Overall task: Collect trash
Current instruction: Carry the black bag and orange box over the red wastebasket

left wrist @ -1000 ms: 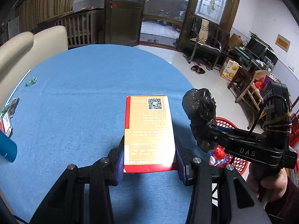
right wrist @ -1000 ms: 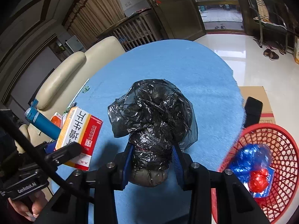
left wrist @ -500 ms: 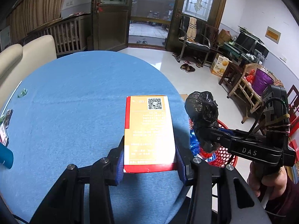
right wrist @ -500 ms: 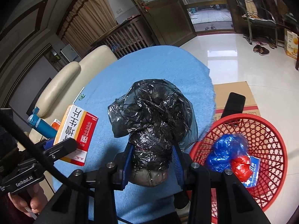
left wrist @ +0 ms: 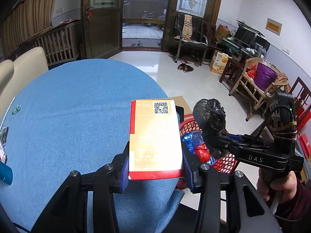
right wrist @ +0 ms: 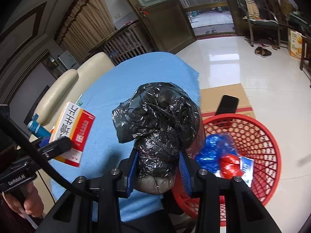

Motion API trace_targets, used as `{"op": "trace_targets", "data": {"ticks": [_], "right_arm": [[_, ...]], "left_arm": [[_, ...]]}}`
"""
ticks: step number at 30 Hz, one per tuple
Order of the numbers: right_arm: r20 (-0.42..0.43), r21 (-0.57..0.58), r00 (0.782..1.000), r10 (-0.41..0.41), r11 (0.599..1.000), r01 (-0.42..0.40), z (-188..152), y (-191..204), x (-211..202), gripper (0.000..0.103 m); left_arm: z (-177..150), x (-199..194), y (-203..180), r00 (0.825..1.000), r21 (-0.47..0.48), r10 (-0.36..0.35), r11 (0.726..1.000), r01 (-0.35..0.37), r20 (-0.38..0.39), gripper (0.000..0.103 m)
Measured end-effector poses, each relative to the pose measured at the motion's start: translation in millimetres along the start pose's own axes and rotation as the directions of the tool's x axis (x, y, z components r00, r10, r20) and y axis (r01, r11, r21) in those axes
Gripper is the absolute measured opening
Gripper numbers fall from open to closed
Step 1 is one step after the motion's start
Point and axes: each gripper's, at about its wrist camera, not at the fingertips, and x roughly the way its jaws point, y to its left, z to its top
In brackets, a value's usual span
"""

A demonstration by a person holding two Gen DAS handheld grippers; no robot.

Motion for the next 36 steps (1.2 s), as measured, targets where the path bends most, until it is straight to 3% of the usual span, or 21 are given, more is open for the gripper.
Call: {"op": "trace_targets", "data": {"ticks": [16,36], "right_arm": [[0.026,0.059,1.000,-0.008,0.998,0.006,-6.2,-36.4,-19.6,0.042],[0.041,0.127,0.999,-0.025,0.992,0.019,-15.4,-67.7,-34.1,0.042]], "left_arm": [[9.3,12.4,-34.8,0.999,0.096,0.040,0.995,-0.038,-0.021,0.047],[10.5,20.2,-38.9,0.998,0.165,0.031,0.986,-0.023,-0.050,0.047]]}}
